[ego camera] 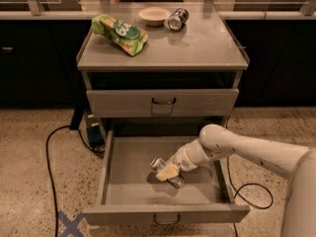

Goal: Place redbull can into middle drawer

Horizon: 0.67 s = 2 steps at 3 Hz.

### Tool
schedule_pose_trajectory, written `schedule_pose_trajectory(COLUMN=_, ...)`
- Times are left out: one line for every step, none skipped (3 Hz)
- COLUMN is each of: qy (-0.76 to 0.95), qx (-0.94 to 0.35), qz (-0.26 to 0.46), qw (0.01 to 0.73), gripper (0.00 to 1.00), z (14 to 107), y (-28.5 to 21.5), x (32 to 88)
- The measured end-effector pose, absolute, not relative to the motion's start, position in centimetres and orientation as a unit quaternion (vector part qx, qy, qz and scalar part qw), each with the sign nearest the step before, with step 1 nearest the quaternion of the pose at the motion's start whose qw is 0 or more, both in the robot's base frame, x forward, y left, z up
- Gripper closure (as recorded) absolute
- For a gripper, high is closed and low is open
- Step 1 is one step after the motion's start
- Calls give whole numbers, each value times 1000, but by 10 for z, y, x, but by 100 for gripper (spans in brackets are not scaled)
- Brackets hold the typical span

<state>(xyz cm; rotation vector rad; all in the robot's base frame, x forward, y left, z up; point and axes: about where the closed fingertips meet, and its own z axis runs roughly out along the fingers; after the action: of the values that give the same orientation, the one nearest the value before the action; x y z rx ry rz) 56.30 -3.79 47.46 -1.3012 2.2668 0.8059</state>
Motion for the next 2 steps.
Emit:
schedule_pose_trajectory(qy=833, qx=-456, qz=256, qw=178, gripper=100, z=423, y=-33, x=560)
schedule_pose_trajectory(qy=859, qx=-431, qz=229, qw=154, gripper=100, z=373, y=-30, x=565)
